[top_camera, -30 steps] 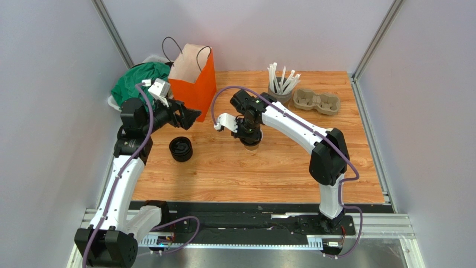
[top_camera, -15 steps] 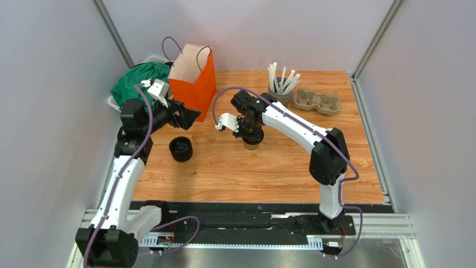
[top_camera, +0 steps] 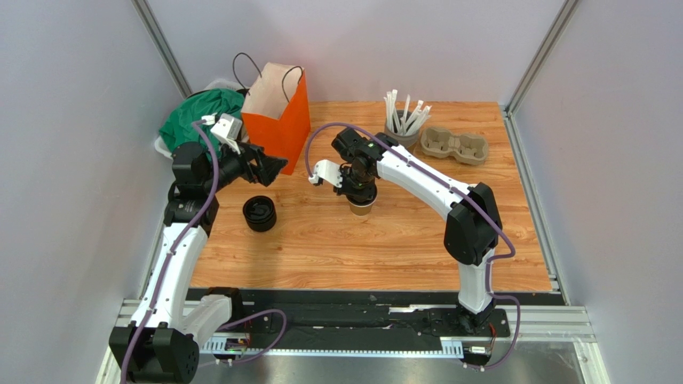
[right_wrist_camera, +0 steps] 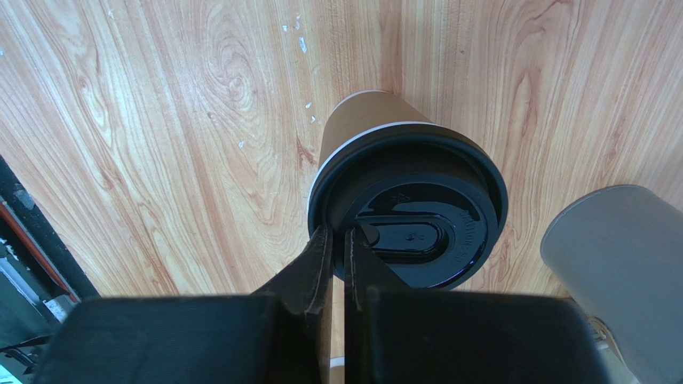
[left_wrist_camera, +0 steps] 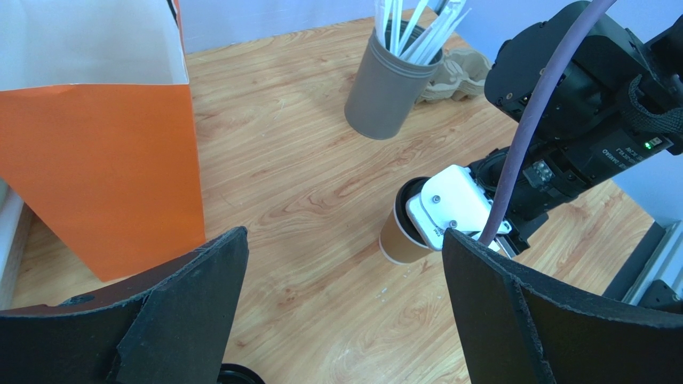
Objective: Pack the takeout coffee
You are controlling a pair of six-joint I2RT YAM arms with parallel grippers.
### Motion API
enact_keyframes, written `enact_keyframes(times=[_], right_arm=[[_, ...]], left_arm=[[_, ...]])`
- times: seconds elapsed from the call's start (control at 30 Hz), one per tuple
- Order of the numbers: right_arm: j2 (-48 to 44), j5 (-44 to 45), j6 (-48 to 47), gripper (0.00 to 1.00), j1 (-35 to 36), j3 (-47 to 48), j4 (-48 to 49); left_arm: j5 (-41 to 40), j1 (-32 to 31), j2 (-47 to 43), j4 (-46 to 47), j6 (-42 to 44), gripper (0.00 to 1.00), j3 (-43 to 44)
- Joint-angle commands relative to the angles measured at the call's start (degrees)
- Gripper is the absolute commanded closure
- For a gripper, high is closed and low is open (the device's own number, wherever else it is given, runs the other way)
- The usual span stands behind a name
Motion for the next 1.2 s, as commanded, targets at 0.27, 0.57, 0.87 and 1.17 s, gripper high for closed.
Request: enact_keyframes(times=[0.27, 0.57, 0.87, 1.17], right_arm=[[0.0, -1.0, -0.2, 0.95, -0.2, -0.1, -0.3], [0.3, -0.9, 0.1, 0.93, -0.3, -0.4, -0.3], [0.5, -0.4, 0.2, 0.87, -0.3, -0.6, 0.1], [-0.1, 0.8, 1.0, 0.79, -0.4, -1.0, 2.2]], left_arm=[[1.4, 0.6, -0.6, 2.6, -0.4, 0.01, -0.2], [1.5, 0.7, -0.7, 2.7, -0.5, 0.01, -0.2], [1.6, 0.7, -0.7, 2.8, -0.6, 0.01, -0.2], [1.9, 0.7, -0.7, 2.9, -0.6, 0.01, -0.2]])
